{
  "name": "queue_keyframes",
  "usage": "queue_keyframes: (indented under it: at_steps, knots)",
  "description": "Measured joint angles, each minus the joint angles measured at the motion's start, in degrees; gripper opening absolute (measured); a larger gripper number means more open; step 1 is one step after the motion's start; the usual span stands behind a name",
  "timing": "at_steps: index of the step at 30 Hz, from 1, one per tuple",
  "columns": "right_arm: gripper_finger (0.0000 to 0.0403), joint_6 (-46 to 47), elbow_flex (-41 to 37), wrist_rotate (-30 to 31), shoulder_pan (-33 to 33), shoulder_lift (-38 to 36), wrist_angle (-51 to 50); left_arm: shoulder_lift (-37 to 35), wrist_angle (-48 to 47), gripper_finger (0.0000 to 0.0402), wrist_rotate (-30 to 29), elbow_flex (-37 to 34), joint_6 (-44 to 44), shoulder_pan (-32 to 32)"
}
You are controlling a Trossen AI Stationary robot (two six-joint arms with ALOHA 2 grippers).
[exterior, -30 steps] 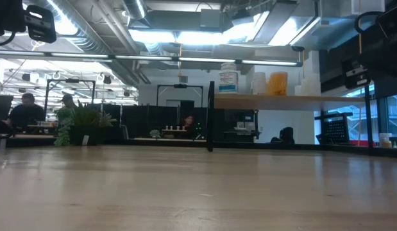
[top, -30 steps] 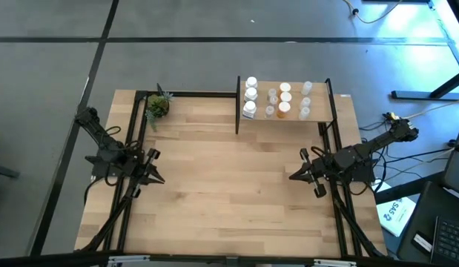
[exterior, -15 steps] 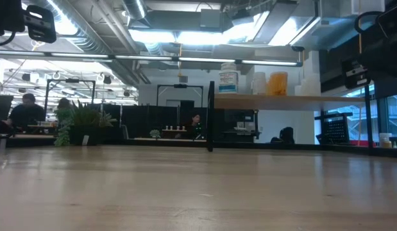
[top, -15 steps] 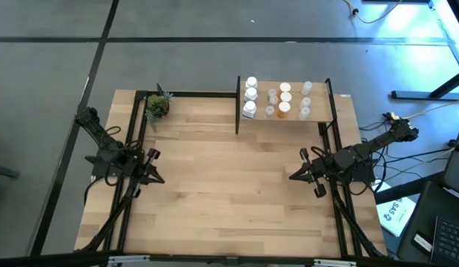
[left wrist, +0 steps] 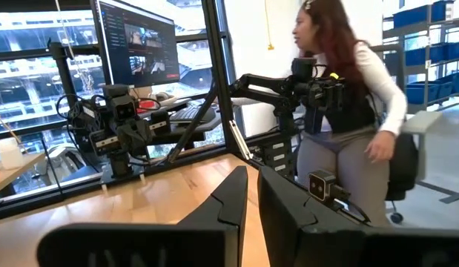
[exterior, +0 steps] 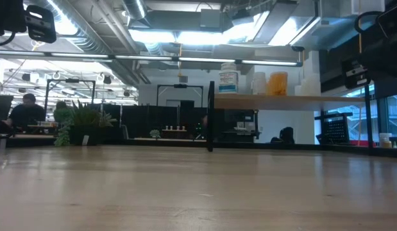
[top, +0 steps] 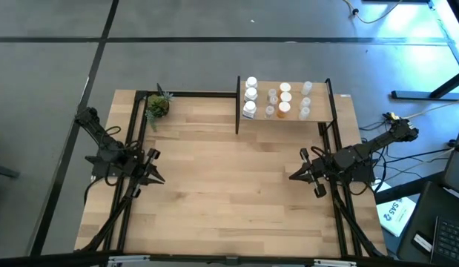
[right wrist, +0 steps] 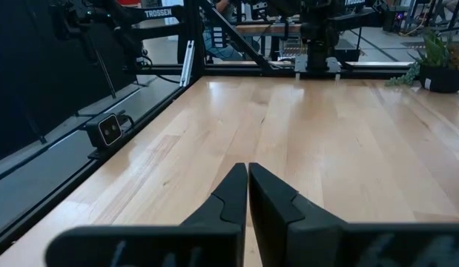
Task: Pick and place medicine bottles onto shelf by color
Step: Return to Home Position
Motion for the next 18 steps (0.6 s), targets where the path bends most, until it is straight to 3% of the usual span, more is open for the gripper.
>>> queue_keyframes:
  at_steps: [18]
  knots:
    - [0.0019, -0.1, 0.0, 0.0, 0.0, 0.0, 0.0, 0.0, 0.0, 0.0003, 0.0, 0.0, 0.0, 0.0]
